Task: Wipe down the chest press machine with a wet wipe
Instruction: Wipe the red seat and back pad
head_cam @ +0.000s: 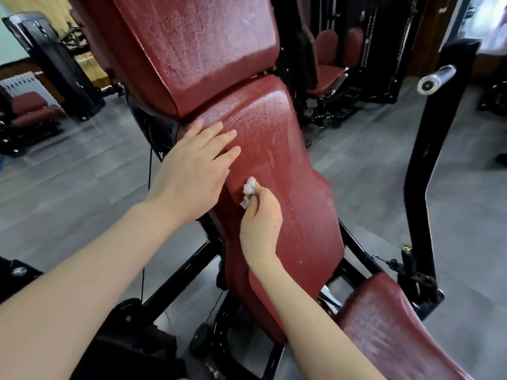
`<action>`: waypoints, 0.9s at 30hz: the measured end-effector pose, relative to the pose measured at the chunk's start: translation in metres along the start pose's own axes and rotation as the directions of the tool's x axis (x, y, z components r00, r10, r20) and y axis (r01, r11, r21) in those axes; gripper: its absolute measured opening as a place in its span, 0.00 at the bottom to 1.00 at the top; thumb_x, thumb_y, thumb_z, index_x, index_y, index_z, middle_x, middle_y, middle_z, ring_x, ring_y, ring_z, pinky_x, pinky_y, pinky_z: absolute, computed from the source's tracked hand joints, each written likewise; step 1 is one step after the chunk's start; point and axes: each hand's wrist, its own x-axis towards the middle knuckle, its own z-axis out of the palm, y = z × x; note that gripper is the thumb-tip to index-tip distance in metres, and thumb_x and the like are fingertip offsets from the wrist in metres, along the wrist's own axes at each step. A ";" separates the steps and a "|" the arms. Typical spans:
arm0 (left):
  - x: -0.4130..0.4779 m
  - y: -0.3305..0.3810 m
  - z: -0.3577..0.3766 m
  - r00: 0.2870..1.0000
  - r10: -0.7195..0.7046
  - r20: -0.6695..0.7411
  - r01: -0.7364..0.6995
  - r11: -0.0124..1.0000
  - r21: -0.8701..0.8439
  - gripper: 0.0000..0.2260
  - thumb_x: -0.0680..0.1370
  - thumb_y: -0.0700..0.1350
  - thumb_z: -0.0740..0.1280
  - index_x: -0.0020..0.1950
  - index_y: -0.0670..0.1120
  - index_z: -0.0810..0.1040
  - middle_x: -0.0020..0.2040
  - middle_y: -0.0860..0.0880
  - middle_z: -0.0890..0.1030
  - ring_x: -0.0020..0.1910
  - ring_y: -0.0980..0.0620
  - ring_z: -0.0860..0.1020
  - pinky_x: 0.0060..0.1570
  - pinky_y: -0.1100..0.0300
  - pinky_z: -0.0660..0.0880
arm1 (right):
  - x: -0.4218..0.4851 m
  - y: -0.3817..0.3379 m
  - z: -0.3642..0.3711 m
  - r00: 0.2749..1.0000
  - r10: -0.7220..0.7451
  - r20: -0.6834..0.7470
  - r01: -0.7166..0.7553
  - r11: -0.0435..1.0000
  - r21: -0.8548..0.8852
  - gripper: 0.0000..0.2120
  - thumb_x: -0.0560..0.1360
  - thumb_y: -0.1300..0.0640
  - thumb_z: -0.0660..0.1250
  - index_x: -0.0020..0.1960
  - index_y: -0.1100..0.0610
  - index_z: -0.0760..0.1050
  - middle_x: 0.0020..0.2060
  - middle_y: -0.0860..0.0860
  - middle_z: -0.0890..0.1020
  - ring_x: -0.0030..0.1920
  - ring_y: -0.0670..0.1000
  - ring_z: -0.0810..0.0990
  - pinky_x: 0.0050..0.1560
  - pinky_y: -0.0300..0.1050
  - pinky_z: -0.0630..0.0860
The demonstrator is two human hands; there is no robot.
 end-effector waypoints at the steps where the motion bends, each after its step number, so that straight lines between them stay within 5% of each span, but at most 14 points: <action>1: 0.003 0.001 0.002 1.000 0.004 0.025 -0.005 1.000 0.021 0.18 0.76 0.44 0.58 0.62 0.40 0.78 0.65 0.40 0.75 0.66 0.38 0.70 0.70 0.43 0.58 | -0.005 0.019 -0.006 0.996 0.088 -0.034 -0.089 0.996 -0.024 0.12 0.79 0.67 0.55 0.44 0.55 0.73 0.35 0.46 0.74 0.36 0.43 0.72 0.40 0.32 0.64; 4: 0.010 0.004 0.009 0.996 0.056 0.064 -0.060 0.996 0.060 0.17 0.74 0.42 0.67 0.62 0.39 0.77 0.67 0.38 0.73 0.68 0.36 0.68 0.70 0.42 0.55 | -0.021 0.087 -0.029 0.867 0.459 -0.196 -0.474 0.879 -0.038 0.11 0.79 0.65 0.55 0.41 0.58 0.72 0.34 0.49 0.76 0.39 0.52 0.77 0.40 0.43 0.65; 6: 0.014 0.005 0.011 0.995 0.071 0.065 -0.075 0.995 0.059 0.19 0.72 0.42 0.70 0.63 0.39 0.77 0.67 0.38 0.72 0.68 0.36 0.67 0.70 0.42 0.55 | -0.023 0.109 -0.035 0.789 0.568 -0.234 -0.591 0.805 -0.042 0.10 0.79 0.64 0.55 0.44 0.61 0.74 0.36 0.51 0.77 0.44 0.59 0.79 0.41 0.44 0.66; 11: 0.022 0.004 0.014 0.995 0.076 0.063 -0.079 0.995 0.054 0.18 0.73 0.43 0.64 0.63 0.40 0.77 0.67 0.39 0.72 0.69 0.38 0.67 0.70 0.43 0.53 | -0.008 0.088 -0.022 0.865 0.469 -0.179 -0.480 0.877 -0.023 0.17 0.82 0.53 0.52 0.44 0.60 0.74 0.39 0.52 0.80 0.41 0.53 0.77 0.44 0.44 0.68; 16: 0.036 -0.002 0.015 0.987 0.139 0.084 -0.147 0.984 0.099 0.22 0.73 0.48 0.59 0.63 0.40 0.77 0.67 0.39 0.72 0.68 0.39 0.68 0.70 0.46 0.53 | -0.006 0.078 -0.032 0.829 0.530 -0.176 -0.508 0.847 0.158 0.10 0.80 0.52 0.60 0.44 0.55 0.73 0.36 0.45 0.79 0.37 0.37 0.76 0.40 0.34 0.69; 20: 0.043 -0.006 0.018 0.979 0.180 0.100 -0.191 0.974 0.121 0.24 0.76 0.50 0.54 0.64 0.39 0.75 0.68 0.39 0.71 0.69 0.40 0.67 0.70 0.45 0.55 | 0.012 0.012 -0.002 0.978 0.145 -0.150 -0.120 0.979 0.168 0.08 0.80 0.56 0.62 0.47 0.51 0.78 0.39 0.47 0.81 0.41 0.47 0.80 0.46 0.42 0.74; 23: 0.042 -0.007 0.021 0.974 0.197 0.112 -0.212 0.966 0.147 0.23 0.78 0.49 0.53 0.67 0.38 0.72 0.69 0.39 0.70 0.70 0.41 0.65 0.71 0.44 0.56 | 0.016 -0.002 0.011 0.982 -0.050 -0.185 0.069 0.993 0.097 0.09 0.78 0.60 0.61 0.52 0.58 0.80 0.41 0.50 0.81 0.43 0.48 0.79 0.48 0.37 0.72; 25: 0.042 -0.008 0.020 0.974 0.194 0.115 -0.211 0.964 0.159 0.23 0.78 0.49 0.53 0.68 0.38 0.71 0.70 0.39 0.69 0.71 0.41 0.65 0.71 0.44 0.56 | 0.016 0.031 0.003 0.948 0.116 -0.296 -0.099 0.993 0.071 0.10 0.80 0.56 0.61 0.49 0.58 0.81 0.39 0.50 0.82 0.42 0.50 0.80 0.49 0.43 0.74; 27: 0.042 -0.006 0.019 0.974 0.190 0.125 -0.209 0.964 0.162 0.23 0.78 0.49 0.53 0.68 0.38 0.70 0.70 0.40 0.69 0.71 0.41 0.64 0.70 0.43 0.56 | 0.018 0.065 -0.017 0.815 0.434 -0.383 -0.406 0.900 0.157 0.15 0.80 0.52 0.60 0.42 0.59 0.78 0.34 0.50 0.79 0.40 0.54 0.79 0.47 0.50 0.73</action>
